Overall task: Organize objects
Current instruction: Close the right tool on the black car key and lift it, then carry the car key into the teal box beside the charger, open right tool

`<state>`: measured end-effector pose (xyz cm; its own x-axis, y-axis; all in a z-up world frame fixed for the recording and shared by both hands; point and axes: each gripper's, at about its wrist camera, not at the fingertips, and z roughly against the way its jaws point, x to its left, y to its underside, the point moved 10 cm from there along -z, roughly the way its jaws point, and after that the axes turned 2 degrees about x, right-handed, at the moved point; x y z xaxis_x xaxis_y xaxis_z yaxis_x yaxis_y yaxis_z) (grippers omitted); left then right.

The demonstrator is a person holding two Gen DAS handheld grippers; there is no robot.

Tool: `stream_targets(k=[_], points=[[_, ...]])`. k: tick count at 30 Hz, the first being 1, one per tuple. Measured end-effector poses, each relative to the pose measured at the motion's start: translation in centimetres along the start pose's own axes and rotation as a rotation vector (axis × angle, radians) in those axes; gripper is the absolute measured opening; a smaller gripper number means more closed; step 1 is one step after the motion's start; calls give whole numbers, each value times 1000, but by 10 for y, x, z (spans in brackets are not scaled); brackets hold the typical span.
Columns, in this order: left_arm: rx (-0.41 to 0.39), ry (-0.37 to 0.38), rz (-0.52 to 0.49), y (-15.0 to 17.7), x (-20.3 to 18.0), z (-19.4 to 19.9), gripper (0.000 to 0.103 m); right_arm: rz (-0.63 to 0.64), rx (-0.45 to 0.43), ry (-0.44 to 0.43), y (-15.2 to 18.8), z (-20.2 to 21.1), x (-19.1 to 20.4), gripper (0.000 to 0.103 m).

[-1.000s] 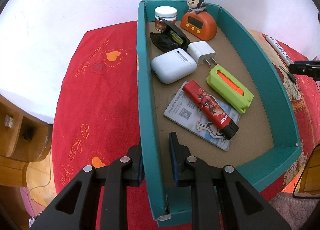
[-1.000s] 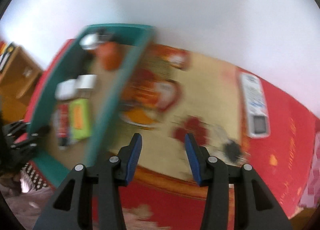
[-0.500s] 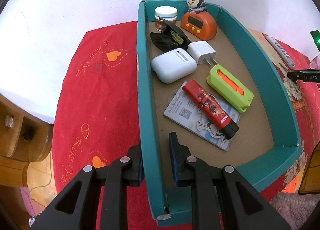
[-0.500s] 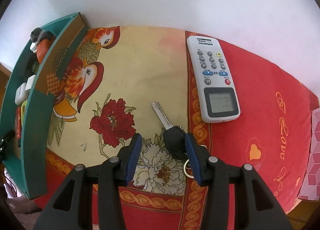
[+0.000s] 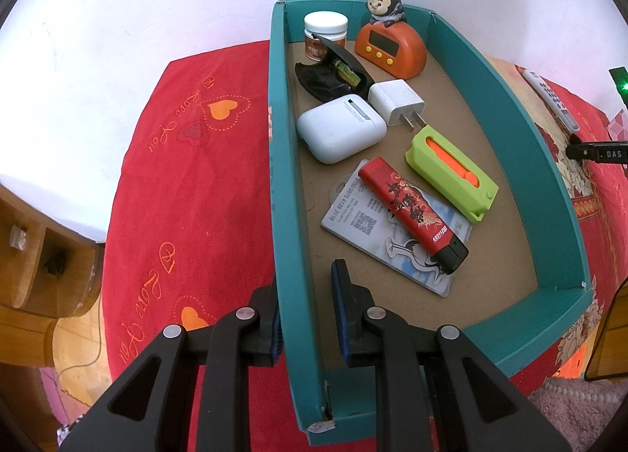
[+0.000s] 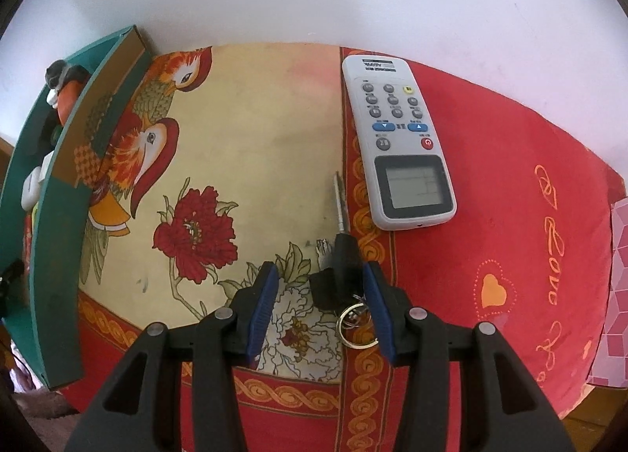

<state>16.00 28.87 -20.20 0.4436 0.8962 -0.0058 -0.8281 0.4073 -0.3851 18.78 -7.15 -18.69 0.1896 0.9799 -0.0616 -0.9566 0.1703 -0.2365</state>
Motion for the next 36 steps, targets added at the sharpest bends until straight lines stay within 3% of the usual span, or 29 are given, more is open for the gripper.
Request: stream_targets(k=[3, 10, 16, 28, 36], points=[[0, 1, 1, 0, 0, 0, 20, -12, -4, -19, 0, -2, -5, 45], [0, 0, 1, 0, 0, 0, 20, -43, 3, -58, 2, 0, -26, 27], [0, 0, 0, 0, 0, 0, 20, -75, -2, -84, 6, 4, -29, 27], [-1, 0, 0, 0, 0, 0, 20, -49, -68, -189, 13, 46, 17, 27], [0, 0, 2, 0, 0, 0, 20, 37, -159, -300, -9, 96, 88, 27]])
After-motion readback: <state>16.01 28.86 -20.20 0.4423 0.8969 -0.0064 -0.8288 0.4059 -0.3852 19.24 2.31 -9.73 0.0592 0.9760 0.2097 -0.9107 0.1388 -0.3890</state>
